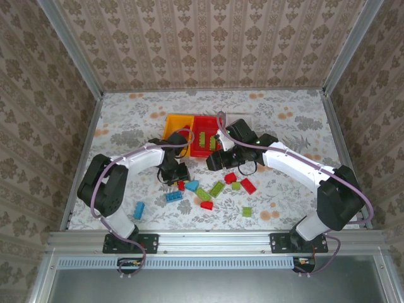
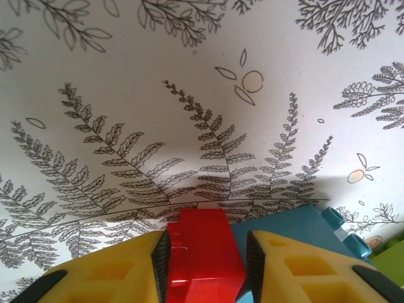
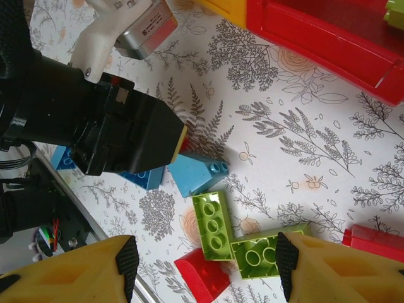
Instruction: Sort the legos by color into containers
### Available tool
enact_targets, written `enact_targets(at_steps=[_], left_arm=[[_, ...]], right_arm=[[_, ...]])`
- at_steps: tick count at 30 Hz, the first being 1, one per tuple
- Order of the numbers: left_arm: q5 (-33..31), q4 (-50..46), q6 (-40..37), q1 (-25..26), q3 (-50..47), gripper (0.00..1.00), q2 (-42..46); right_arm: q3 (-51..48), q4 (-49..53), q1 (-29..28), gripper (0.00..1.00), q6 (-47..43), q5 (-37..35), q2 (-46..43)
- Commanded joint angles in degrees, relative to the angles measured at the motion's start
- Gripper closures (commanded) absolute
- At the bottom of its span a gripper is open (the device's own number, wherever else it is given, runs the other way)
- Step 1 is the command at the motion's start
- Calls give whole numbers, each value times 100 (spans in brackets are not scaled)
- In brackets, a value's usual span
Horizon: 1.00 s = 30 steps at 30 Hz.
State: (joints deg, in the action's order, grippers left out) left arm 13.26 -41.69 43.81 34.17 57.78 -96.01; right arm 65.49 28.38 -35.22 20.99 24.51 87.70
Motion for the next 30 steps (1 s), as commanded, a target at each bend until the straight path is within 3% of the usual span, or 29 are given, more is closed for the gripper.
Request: enact_targets(at_steps=[1, 7, 18, 30], left_arm=[[-78, -15, 85, 45, 106, 66, -119], [-436, -200, -19, 75, 228, 78, 88], [-1353, -989, -676, -97, 1524, 81, 344], [-1751, -1044, -1750, -847, 4048, 80, -1383]], right_arm=[[4, -161, -37, 37, 25, 224, -53], [-2, -210, -37, 38, 33, 282, -95], [144, -278, -37, 39, 52, 198, -55], [721, -1418, 37, 40, 873, 126, 375]])
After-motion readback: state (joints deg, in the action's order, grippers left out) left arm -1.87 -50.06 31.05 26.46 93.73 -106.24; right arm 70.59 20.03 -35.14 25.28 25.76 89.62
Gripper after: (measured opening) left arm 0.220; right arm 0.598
